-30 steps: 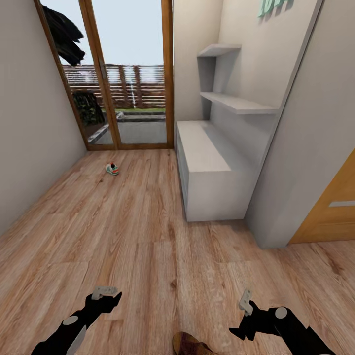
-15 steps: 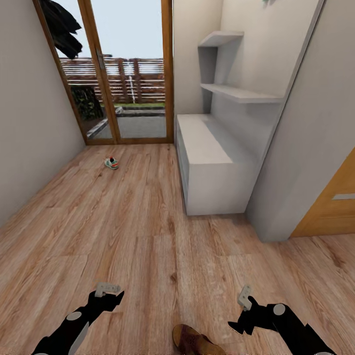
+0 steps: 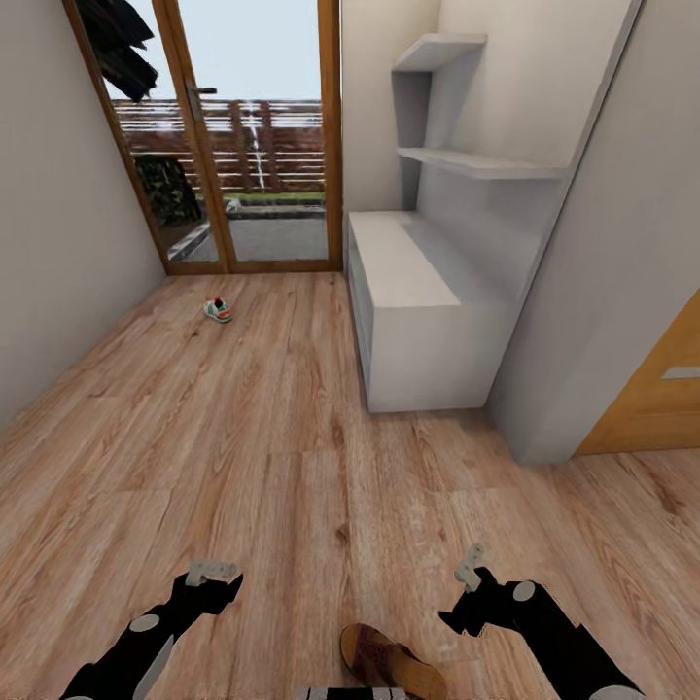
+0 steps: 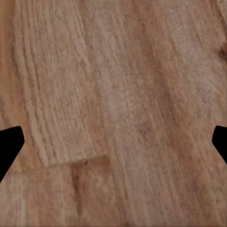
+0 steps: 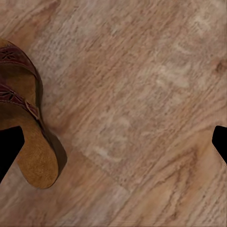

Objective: Pick up the two gym shoes and the two sandals from the corridor floor and place them onto the hallstand (shoe rack) in the corridor, making sure they are on the rack and not on the floor. Arrange them so the two gym shoes are next to each other and the two sandals are next to each other.

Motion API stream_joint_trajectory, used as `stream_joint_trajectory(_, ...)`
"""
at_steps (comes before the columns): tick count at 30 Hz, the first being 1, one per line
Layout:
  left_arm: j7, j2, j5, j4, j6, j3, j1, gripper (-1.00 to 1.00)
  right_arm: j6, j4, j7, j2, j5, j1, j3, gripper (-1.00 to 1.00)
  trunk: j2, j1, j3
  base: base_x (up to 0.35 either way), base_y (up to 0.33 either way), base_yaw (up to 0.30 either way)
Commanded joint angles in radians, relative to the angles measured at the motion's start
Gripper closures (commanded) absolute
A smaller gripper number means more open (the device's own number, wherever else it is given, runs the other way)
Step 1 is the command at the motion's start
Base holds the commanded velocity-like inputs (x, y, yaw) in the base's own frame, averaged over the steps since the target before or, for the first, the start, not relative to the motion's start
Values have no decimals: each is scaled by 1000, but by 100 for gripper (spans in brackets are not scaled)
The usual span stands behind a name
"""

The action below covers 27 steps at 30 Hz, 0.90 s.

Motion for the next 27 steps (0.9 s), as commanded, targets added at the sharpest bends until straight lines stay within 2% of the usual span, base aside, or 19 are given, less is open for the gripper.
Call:
stream_joint_trajectory(1, -6, 0, -6, 0, -3, 5, -1, -100, 10, -6, -15, 8, 5, 0, 10, -100, -8, 4, -6, 0, 0, 0)
stream_joint_trajectory(2, -6, 0, -7, 1, -4, 5, -1, -100, 18, -12, -54, 23, 5, 0, 26, -100, -15, 8, -10, 0, 0, 0)
stream_joint_trajectory(4, -6, 1, -7, 1, -4, 5, -1, -100, 23, -15, -90, 35, 5, 0, 43, -100, -29, 15, -20, 0, 0, 0)
stream_joint_trajectory(9, -6, 1, -8, 2, -4, 5, -1, -100, 28, -18, -144, 51, 5, 0, 83, -100, -30, 17, -47, 0, 0, 0)
stream_joint_trajectory(16, -6, 2, -7, 2, -3, 5, -1, -100, 29, -17, -167, 57, 5, 0, 108, -100, -31, 21, -85, 0, 0, 0)
stream_joint_trajectory(27, -6, 1, -6, 2, -3, 5, -1, -100, 28, -17, -174, 58, 5, 0, 115, -100, -34, 26, -145, 0, 0, 0)
